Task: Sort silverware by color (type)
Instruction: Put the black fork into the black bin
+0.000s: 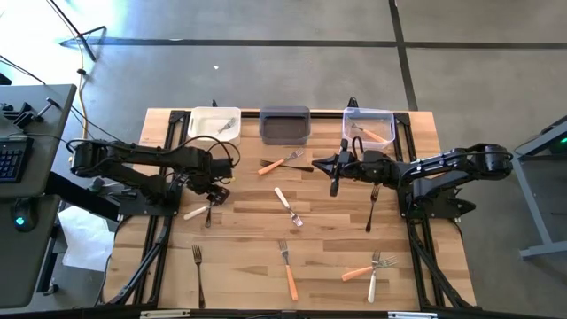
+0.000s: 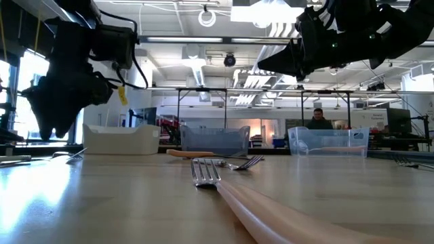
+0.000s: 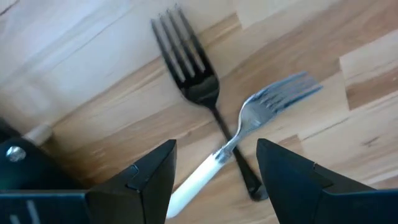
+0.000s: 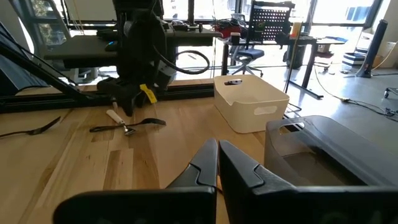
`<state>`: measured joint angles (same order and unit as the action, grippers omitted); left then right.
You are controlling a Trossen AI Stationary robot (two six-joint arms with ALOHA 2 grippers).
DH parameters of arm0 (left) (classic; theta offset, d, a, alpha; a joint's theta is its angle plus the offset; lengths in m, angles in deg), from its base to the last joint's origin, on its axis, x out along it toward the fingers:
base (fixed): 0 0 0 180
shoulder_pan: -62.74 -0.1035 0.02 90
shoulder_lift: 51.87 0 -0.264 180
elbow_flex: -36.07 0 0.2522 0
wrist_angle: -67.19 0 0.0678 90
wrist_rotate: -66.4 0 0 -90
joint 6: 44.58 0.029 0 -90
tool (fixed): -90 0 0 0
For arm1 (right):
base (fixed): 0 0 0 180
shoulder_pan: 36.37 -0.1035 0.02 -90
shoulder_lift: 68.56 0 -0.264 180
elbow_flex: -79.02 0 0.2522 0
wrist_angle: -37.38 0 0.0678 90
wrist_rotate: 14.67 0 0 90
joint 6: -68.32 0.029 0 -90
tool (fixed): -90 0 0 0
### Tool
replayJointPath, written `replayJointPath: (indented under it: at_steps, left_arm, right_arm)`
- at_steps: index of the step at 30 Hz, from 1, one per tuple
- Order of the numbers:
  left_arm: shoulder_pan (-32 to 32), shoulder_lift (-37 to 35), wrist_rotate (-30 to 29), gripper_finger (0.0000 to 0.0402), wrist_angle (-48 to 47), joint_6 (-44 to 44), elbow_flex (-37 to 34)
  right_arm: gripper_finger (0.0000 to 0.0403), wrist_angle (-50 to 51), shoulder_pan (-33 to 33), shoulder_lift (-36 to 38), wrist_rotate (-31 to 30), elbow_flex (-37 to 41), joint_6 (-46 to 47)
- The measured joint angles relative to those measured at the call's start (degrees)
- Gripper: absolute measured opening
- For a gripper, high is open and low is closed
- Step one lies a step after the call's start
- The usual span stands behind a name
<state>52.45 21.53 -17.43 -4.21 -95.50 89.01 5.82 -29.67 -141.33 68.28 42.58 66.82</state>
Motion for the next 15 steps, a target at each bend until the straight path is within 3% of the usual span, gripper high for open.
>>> replayJointPath:
  at_steps: [15]
  left_arm:
    - [-2.1,8.4,-2.7,0.0214,2.5,6.2,0.0]
  right_arm:
    - [0.0000,0.0,0.0,0.0,0.0,0.0,0.1]
